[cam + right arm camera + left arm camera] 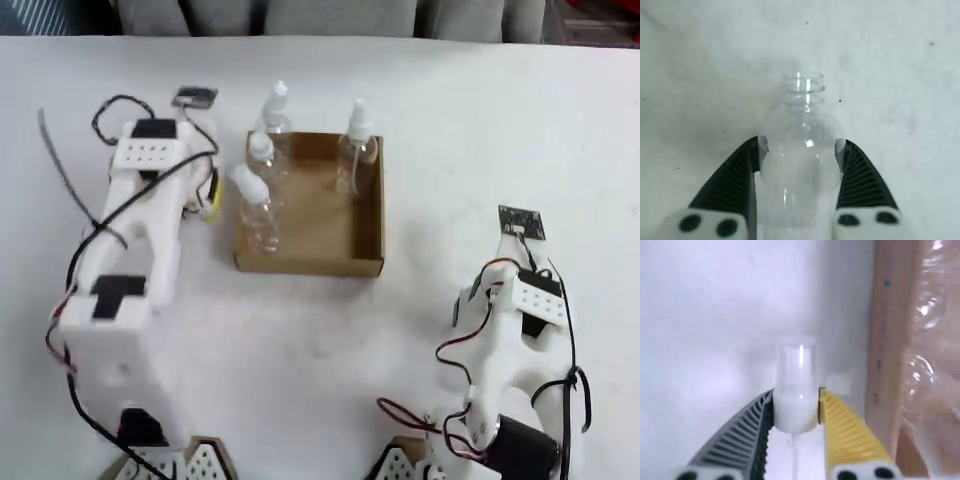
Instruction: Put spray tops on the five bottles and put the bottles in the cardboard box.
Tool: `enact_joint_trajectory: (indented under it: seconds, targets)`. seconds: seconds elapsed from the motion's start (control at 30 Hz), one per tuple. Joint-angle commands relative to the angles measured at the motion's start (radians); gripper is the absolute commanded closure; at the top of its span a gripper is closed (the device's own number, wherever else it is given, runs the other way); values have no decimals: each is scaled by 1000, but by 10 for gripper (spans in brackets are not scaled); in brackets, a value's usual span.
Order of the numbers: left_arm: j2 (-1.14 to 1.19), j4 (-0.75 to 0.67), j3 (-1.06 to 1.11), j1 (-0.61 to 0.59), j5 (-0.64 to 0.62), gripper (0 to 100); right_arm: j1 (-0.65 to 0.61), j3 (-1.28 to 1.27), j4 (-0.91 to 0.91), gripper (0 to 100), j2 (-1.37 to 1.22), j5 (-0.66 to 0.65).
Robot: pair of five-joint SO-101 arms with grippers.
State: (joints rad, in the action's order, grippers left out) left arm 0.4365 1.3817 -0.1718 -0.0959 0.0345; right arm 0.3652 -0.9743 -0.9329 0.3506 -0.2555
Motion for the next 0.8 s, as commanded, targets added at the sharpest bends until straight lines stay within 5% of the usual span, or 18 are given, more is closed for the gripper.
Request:
enact_joint_trajectory:
  seconds: [0.0,0.3,0.53,0.77]
  targets:
    - [-285,-72,187,-13,-12,980,4,46,25,982,50,11]
    - [-642,-342,637,-13,-12,980,-5,164,25,981,294,2]
    - [-745,-341,677,-13,-12,980,-50,232,193,981,489,2]
    - [-872,-298,677,-58,-12,980,-134,-9,303,983,825,91]
